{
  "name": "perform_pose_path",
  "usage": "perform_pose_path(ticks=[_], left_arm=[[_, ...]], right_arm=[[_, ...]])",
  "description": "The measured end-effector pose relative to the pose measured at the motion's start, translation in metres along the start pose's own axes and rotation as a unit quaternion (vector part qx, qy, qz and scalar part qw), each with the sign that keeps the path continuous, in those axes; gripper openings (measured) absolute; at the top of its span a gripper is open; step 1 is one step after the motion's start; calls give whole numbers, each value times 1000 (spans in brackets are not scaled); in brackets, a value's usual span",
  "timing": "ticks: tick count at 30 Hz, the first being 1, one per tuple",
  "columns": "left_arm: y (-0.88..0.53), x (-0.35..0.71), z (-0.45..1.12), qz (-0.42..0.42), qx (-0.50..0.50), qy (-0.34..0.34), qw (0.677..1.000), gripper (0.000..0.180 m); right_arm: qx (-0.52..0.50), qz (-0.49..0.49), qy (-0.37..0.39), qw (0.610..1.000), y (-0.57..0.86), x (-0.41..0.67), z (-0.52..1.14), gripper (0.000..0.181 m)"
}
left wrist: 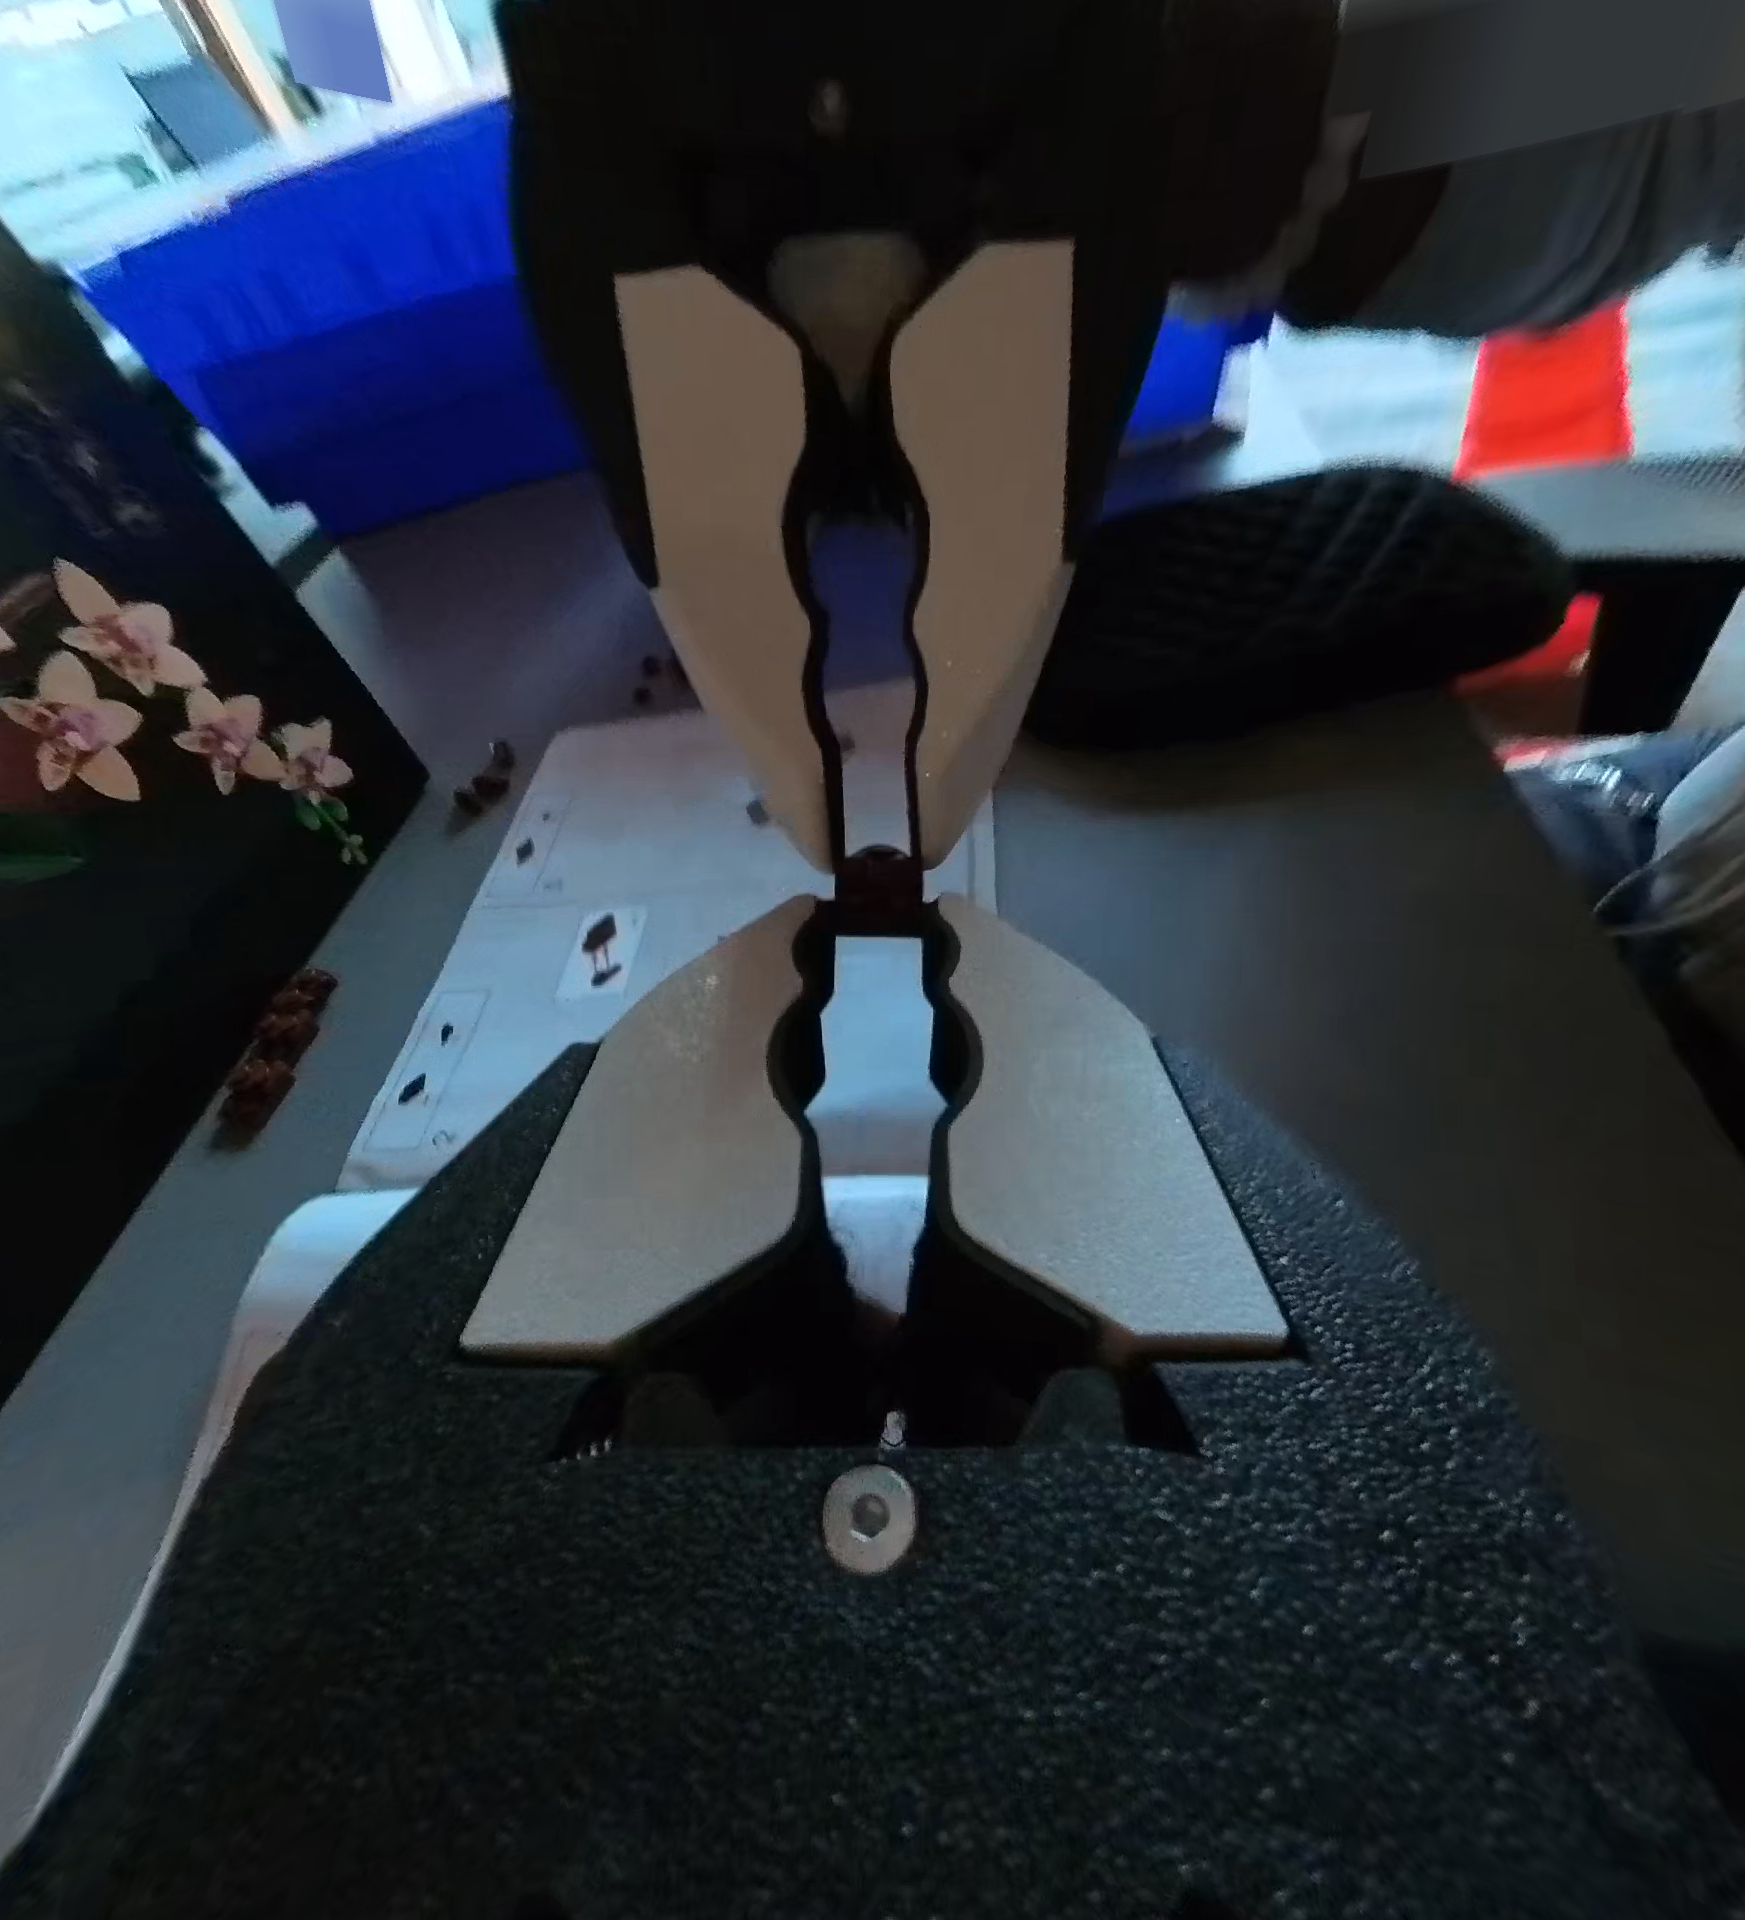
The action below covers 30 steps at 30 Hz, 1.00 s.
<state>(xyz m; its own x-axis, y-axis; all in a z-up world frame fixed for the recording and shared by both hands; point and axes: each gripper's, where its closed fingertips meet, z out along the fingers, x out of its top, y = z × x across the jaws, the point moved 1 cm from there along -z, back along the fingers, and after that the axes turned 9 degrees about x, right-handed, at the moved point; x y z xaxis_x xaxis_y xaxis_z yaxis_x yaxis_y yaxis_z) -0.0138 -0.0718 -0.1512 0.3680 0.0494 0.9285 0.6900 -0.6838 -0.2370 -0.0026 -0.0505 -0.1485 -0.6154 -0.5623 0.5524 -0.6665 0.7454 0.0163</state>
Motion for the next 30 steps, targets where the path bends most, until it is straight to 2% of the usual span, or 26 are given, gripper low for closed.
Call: perform_pose_path(ticks=[8,13,18,25,30], left_arm=[[0,-15,5,16,10,-49,999,15],[-6,-14,1,-13,13,-31,999,15],[-17,-4,-7,-55,19,12,998,14],[-14,-6,-6,-50,18,7,999,15],[-16,-7,-6,-55,18,10,998,14]], right_arm=[[-11,0,-35,999,3,-10,14,11],[-16,10,-18,1000,8,-14,12,11],[24,52,-79,995,10,-49,20,11],[55,36,-135,989,6,-58,28,12],[64,41,-132,988,5,-59,34,25]])
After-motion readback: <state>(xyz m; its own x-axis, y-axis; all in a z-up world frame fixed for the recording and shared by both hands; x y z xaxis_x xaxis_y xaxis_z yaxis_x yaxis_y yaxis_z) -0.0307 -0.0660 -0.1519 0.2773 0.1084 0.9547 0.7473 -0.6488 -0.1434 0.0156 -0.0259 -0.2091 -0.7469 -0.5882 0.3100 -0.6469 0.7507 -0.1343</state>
